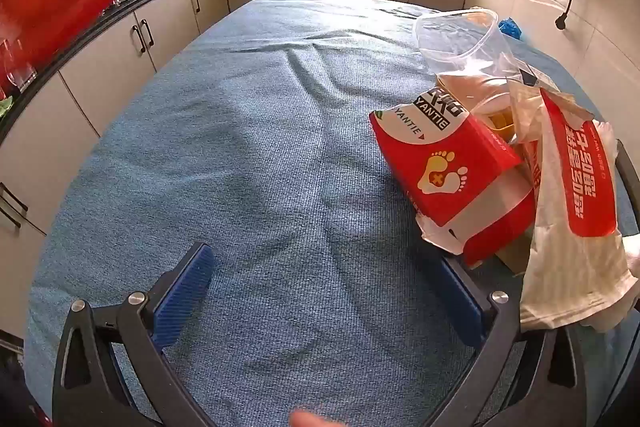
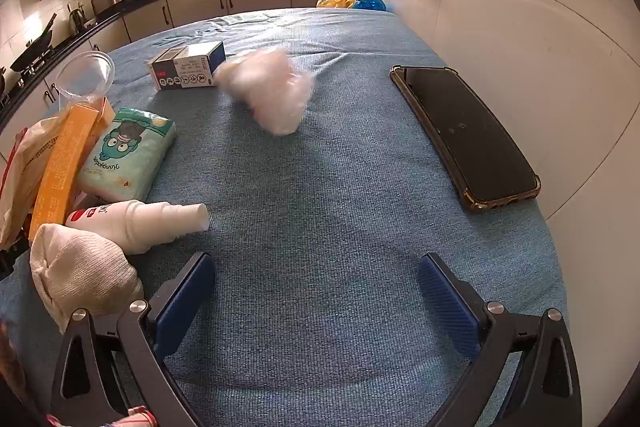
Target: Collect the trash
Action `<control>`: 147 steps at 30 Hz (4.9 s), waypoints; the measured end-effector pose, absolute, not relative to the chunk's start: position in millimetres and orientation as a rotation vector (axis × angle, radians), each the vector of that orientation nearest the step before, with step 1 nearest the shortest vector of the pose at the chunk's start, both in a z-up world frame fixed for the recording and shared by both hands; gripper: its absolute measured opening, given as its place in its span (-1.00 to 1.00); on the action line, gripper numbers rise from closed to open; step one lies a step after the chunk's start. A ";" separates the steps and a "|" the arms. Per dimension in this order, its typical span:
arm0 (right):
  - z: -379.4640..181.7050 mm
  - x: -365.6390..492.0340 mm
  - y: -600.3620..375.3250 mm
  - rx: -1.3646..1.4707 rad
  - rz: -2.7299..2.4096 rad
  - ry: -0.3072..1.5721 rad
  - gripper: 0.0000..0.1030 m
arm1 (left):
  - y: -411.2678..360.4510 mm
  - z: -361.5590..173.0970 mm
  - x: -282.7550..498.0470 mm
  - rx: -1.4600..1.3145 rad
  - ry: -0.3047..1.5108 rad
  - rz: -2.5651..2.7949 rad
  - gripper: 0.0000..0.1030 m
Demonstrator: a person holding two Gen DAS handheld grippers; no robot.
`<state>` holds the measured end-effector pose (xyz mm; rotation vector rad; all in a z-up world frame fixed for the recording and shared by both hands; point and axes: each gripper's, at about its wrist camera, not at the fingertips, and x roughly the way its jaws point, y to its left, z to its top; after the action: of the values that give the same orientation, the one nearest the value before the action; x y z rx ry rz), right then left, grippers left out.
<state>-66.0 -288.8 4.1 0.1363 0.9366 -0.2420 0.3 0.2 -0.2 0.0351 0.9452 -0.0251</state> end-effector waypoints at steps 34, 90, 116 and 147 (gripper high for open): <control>4.1 -66.0 -288.6 0.137 -0.242 0.939 1.00 | 4.3 -0.9 2.3 0.034 0.944 -0.026 1.00; 36.9 -134.6 -268.5 0.201 -0.269 0.924 0.97 | 27.2 39.3 -88.3 0.008 0.844 -0.021 1.00; 87.1 -188.1 -196.9 0.225 -0.150 0.685 0.96 | 36.3 87.2 -177.1 0.106 0.673 0.032 1.00; 99.1 -209.1 -190.9 0.196 -0.122 0.588 0.96 | 35.6 85.6 -190.8 0.125 0.662 0.051 1.00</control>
<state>-209.1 -190.9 99.0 0.1958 0.5878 -0.1225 -190.8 35.6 85.6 0.1252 0.6622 0.0511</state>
